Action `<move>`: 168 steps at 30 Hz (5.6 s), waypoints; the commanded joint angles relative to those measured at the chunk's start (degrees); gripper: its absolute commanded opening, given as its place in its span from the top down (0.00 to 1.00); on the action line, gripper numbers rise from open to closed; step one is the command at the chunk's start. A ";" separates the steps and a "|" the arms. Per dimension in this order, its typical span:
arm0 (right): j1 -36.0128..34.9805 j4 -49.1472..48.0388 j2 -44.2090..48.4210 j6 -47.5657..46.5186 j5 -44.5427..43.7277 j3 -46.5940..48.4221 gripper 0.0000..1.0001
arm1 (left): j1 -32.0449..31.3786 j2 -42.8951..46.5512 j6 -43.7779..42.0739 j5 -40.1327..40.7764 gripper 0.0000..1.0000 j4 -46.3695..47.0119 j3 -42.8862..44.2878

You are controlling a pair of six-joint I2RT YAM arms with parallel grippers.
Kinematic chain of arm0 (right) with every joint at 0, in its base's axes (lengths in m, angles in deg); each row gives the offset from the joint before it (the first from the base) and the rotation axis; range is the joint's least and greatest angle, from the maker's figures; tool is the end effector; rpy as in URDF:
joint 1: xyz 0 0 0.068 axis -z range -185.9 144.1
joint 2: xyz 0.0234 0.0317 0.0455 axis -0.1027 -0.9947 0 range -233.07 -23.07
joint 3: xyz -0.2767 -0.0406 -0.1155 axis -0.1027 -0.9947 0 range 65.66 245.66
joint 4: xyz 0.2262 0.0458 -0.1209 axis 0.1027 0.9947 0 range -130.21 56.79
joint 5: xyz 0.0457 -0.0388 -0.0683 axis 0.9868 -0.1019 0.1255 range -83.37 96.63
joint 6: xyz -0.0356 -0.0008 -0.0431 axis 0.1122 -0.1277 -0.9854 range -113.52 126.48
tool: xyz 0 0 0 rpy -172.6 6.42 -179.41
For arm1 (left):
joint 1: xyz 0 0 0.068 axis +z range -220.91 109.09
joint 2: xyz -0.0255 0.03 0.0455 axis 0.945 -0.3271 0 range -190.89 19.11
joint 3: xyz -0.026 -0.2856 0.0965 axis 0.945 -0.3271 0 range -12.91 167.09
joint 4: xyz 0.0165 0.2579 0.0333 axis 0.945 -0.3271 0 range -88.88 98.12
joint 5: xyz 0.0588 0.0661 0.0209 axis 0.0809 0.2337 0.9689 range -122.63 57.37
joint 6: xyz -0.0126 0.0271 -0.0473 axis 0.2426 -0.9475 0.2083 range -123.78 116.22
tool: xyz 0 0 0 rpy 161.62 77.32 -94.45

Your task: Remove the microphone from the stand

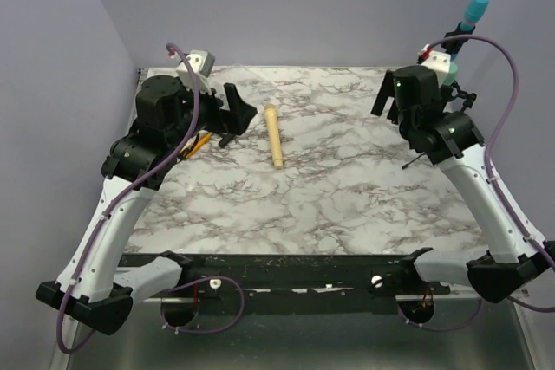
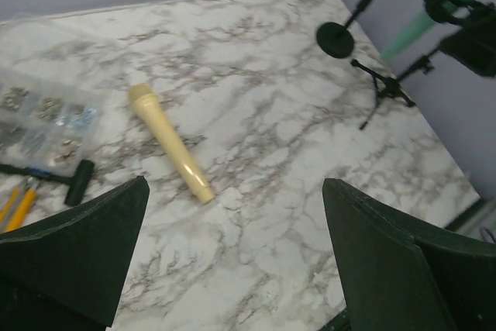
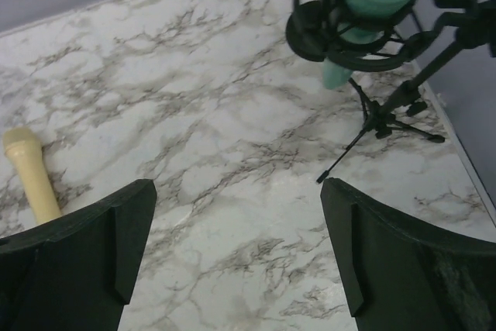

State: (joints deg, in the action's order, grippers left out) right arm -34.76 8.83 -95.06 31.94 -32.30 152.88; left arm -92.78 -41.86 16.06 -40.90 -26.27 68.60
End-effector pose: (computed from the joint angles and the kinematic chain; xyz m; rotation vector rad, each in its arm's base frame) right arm 0.2175 0.0922 0.4579 0.3155 1.9963 -0.1405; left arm 0.1774 -0.0774 0.4861 0.1381 1.8527 -0.6427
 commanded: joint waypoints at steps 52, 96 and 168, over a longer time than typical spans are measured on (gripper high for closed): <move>52.94 -56.93 13.60 -4.23 40.20 -43.98 0.22 | -18.45 4.65 -10.95 -18.72 0.01 11.57 -12.06; 49.42 -105.86 -15.38 -16.29 51.44 -52.80 0.76 | -18.98 2.79 -13.24 -13.50 0.01 11.74 -13.22; 20.52 -91.36 7.91 -9.74 41.58 -69.91 0.99 | -31.52 -47.92 -11.32 7.37 0.19 13.52 36.16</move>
State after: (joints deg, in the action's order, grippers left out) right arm -13.82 -86.88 -87.15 16.99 10.95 84.73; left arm -123.20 -89.05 7.34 -38.43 -11.82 102.68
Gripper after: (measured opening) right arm 0.230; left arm 0.851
